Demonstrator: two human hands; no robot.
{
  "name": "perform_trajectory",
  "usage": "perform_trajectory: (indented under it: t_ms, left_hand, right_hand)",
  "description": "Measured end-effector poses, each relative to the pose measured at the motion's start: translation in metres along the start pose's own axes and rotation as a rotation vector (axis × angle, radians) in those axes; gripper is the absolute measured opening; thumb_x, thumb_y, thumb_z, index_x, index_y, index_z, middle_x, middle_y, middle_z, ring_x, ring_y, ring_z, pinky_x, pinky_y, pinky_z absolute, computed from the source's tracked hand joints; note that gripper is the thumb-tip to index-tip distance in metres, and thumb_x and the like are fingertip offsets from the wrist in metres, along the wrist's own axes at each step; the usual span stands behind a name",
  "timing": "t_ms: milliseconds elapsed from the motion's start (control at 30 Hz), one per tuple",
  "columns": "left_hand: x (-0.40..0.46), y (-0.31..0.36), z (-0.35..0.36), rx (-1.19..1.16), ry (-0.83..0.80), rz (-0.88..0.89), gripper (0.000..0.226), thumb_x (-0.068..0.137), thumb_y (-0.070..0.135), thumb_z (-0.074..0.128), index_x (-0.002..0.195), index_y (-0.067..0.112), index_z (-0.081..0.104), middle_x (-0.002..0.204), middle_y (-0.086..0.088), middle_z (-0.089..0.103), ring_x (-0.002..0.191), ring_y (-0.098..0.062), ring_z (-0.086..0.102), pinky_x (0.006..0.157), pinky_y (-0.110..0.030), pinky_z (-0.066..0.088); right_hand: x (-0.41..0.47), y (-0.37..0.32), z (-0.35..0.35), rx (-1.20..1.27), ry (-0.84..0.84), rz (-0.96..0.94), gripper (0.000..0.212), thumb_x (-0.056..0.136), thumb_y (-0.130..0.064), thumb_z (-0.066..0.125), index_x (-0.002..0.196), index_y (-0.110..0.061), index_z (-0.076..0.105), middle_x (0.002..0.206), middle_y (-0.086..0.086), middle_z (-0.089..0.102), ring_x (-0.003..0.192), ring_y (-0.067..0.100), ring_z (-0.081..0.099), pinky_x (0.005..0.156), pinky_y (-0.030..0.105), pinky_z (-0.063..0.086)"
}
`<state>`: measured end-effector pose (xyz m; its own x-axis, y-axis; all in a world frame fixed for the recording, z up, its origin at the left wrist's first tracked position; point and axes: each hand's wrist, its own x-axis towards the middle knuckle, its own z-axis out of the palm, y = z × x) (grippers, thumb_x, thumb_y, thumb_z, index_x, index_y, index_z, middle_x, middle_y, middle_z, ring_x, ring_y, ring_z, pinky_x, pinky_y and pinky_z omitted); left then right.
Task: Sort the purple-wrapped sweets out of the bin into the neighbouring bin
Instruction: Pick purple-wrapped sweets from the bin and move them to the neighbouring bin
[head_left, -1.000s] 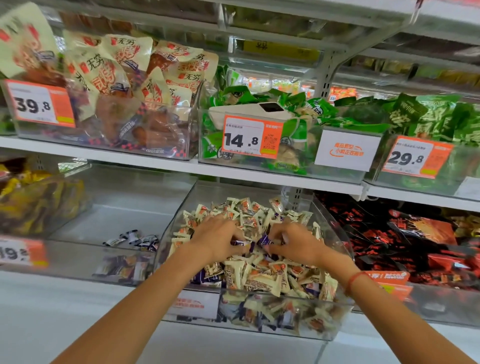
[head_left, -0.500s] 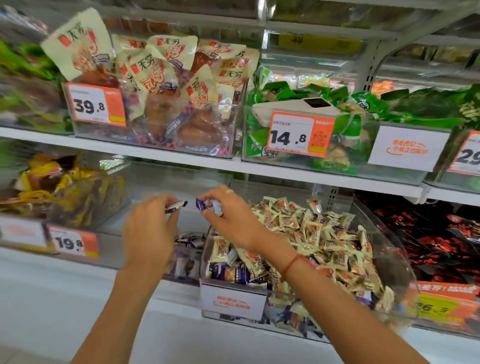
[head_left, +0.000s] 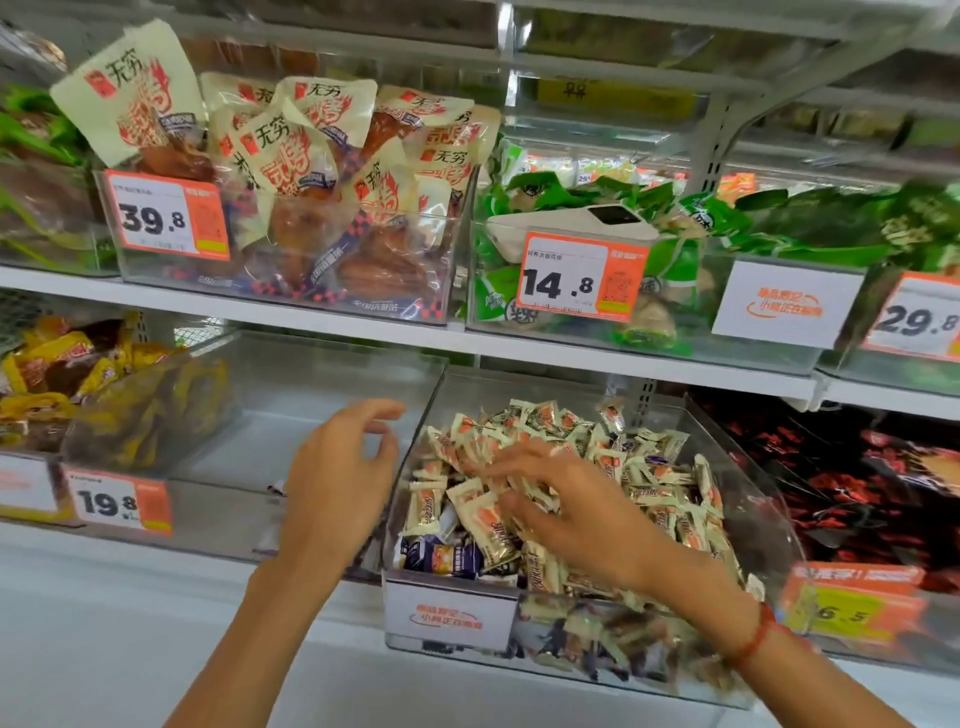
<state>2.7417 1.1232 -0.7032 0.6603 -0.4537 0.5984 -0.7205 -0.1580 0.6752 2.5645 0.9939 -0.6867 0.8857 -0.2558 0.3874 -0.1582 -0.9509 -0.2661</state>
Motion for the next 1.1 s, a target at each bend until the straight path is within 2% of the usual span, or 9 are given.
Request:
perform_trajectory:
  t_ms: [133, 233, 300, 533, 700, 767, 833, 967, 1100]
  left_hand:
    - [-0.013, 0.053, 0.026, -0.02, -0.433, 0.296, 0.029, 0.093, 0.021, 0.058, 0.115, 0.04, 0.063, 0.107, 0.029, 0.057, 0.097, 0.005, 0.055, 0.089, -0.019, 0.044]
    - [-0.008, 0.057, 0.068, 0.18, -0.79, 0.438, 0.034, 0.097, 0.027, 0.051, 0.129, 0.038, 0.053, 0.14, 0.019, 0.045, 0.131, -0.005, 0.038, 0.113, -0.038, 0.024]
    - [0.0, 0.054, 0.09, 0.343, -0.886, 0.462, 0.035, 0.099, 0.031, 0.047, 0.133, 0.039, 0.049, 0.148, 0.016, 0.037, 0.138, -0.01, 0.029, 0.116, -0.044, 0.014]
    - [0.013, 0.04, 0.088, 0.47, -0.667, 0.451, 0.03, 0.094, 0.035, 0.054, 0.124, 0.04, 0.057, 0.139, 0.016, 0.048, 0.132, -0.009, 0.037, 0.112, -0.034, 0.023]
    - [0.006, 0.037, 0.069, 0.369, -0.592, 0.347, 0.024, 0.089, 0.036, 0.06, 0.113, 0.042, 0.062, 0.13, 0.018, 0.055, 0.126, -0.005, 0.042, 0.112, -0.041, 0.028]
    - [0.001, 0.037, 0.06, 0.32, -0.633, 0.322, 0.024, 0.09, 0.037, 0.058, 0.114, 0.042, 0.061, 0.133, 0.02, 0.051, 0.13, -0.004, 0.039, 0.116, -0.044, 0.019]
    - [-0.005, 0.04, 0.055, 0.276, -0.615, 0.335, 0.03, 0.093, 0.04, 0.054, 0.123, 0.039, 0.058, 0.137, 0.02, 0.048, 0.132, -0.001, 0.036, 0.114, -0.034, 0.016]
    - [-0.023, 0.051, 0.058, 0.004, -0.49, 0.251, 0.047, 0.089, 0.05, 0.051, 0.135, 0.042, 0.046, 0.137, 0.022, 0.048, 0.126, 0.001, 0.043, 0.109, -0.034, 0.035]
    - [-0.037, 0.056, 0.055, -0.223, -0.347, 0.12, 0.037, 0.081, 0.043, 0.064, 0.118, 0.04, 0.061, 0.098, 0.024, 0.068, 0.093, 0.01, 0.06, 0.087, -0.024, 0.052]
  right_hand:
    - [-0.043, 0.059, -0.043, -0.227, -0.012, 0.21, 0.029, 0.096, -0.022, 0.056, 0.122, -0.034, 0.062, 0.12, -0.019, 0.062, 0.105, 0.004, 0.06, 0.082, 0.017, 0.047]
    - [-0.047, 0.093, -0.05, -0.242, -0.083, 0.293, 0.021, 0.094, -0.02, 0.058, 0.11, -0.025, 0.071, 0.108, -0.013, 0.069, 0.091, 0.002, 0.063, 0.071, 0.01, 0.041]
    - [-0.043, 0.099, -0.04, -0.224, -0.196, 0.28, 0.017, 0.092, -0.025, 0.062, 0.104, -0.026, 0.074, 0.102, -0.013, 0.07, 0.084, 0.001, 0.057, 0.072, 0.017, 0.042]
    - [-0.009, 0.088, -0.031, -0.446, -0.497, 0.304, 0.032, 0.093, -0.038, 0.06, 0.123, -0.028, 0.064, 0.114, -0.004, 0.061, 0.105, 0.019, 0.054, 0.074, 0.027, 0.039]
    - [0.004, 0.094, -0.026, -0.229, -0.465, 0.356, 0.014, 0.086, -0.022, 0.069, 0.099, -0.016, 0.072, 0.093, -0.007, 0.068, 0.087, 0.011, 0.06, 0.076, 0.027, 0.049]
    - [-0.003, 0.099, -0.033, 0.019, -0.355, 0.387, 0.003, 0.083, -0.019, 0.074, 0.085, -0.017, 0.075, 0.077, -0.013, 0.068, 0.073, 0.009, 0.063, 0.077, 0.026, 0.055]
    - [-0.01, 0.095, -0.04, 0.235, -0.121, 0.417, 0.003, 0.081, -0.018, 0.075, 0.078, -0.019, 0.074, 0.075, -0.013, 0.07, 0.072, 0.01, 0.066, 0.069, 0.02, 0.054]
    - [-0.016, 0.054, -0.041, 0.747, 0.154, 0.45, 0.005, 0.081, -0.018, 0.075, 0.084, -0.014, 0.075, 0.08, 0.003, 0.075, 0.071, 0.013, 0.065, 0.056, 0.016, 0.05]
    - [-0.015, 0.02, -0.032, 0.859, 0.208, 0.386, 0.013, 0.081, -0.019, 0.074, 0.092, -0.012, 0.075, 0.085, 0.001, 0.075, 0.081, 0.016, 0.071, 0.067, 0.022, 0.056]
